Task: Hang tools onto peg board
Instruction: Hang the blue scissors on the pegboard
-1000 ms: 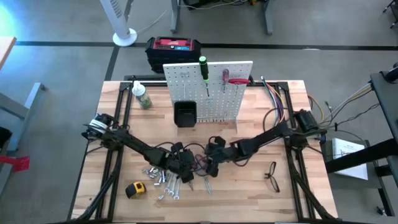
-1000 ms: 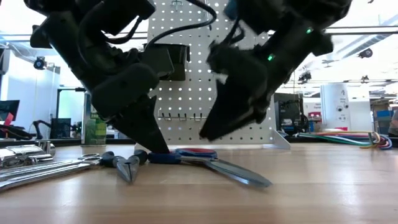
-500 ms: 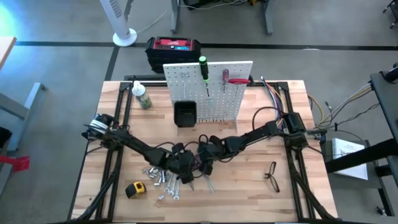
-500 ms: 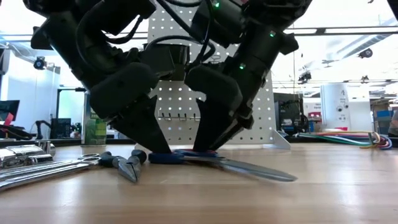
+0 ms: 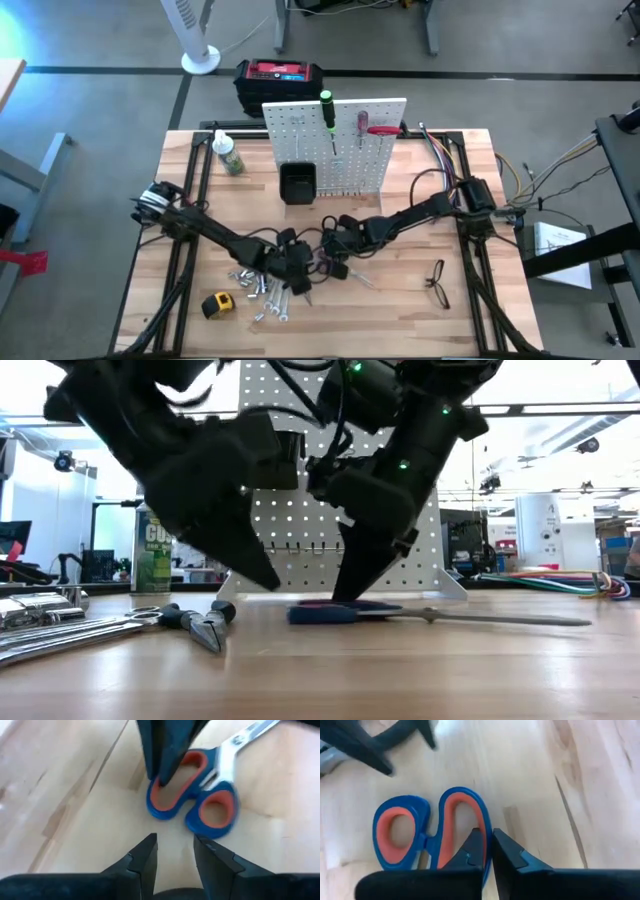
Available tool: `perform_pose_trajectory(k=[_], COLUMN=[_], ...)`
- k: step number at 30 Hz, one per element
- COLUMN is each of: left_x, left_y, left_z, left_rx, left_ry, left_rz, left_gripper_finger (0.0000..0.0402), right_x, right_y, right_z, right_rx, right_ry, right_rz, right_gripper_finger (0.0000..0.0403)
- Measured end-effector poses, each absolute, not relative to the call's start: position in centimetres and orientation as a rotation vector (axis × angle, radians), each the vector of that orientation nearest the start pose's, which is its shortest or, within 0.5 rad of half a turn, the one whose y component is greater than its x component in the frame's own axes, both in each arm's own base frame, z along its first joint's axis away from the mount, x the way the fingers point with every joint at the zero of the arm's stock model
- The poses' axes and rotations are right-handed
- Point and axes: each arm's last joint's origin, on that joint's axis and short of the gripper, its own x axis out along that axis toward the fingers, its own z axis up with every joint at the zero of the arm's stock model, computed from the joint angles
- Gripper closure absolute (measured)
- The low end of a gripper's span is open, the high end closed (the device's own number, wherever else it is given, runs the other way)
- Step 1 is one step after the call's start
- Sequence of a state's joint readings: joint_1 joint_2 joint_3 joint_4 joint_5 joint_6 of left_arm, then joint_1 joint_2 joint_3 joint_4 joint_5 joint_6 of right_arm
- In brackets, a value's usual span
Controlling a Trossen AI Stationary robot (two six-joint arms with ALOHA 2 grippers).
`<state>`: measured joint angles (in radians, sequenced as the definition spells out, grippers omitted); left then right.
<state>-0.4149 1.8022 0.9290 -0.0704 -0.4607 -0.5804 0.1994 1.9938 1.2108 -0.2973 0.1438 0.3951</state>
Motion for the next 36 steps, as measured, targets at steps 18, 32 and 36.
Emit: perform_pose_trajectory(k=[18,32,36], left_x=[29.0,28.8,28.8], left_y=[-14.3,-14.1,-14.1], left_z=[19.0,19.2,19.2], left_rx=[-0.05,-0.024,-0.026], left_ry=[0.594,0.578,0.578], left_rz=[0.333,0.377,0.378], left_gripper_finger=[0.0285,0.0285,0.0285], right_x=[27.2,23.1,23.1], right_y=[7.0,6.6,6.7], right_z=[22.3,26.0,26.8], right_rx=[0.134,-0.239,-0.404], right_ry=[0.336,0.046,-0.008], right_rz=[-0.542,-0.791,-0.789], right_gripper_finger=[0.0402,0.0403,0.0403])
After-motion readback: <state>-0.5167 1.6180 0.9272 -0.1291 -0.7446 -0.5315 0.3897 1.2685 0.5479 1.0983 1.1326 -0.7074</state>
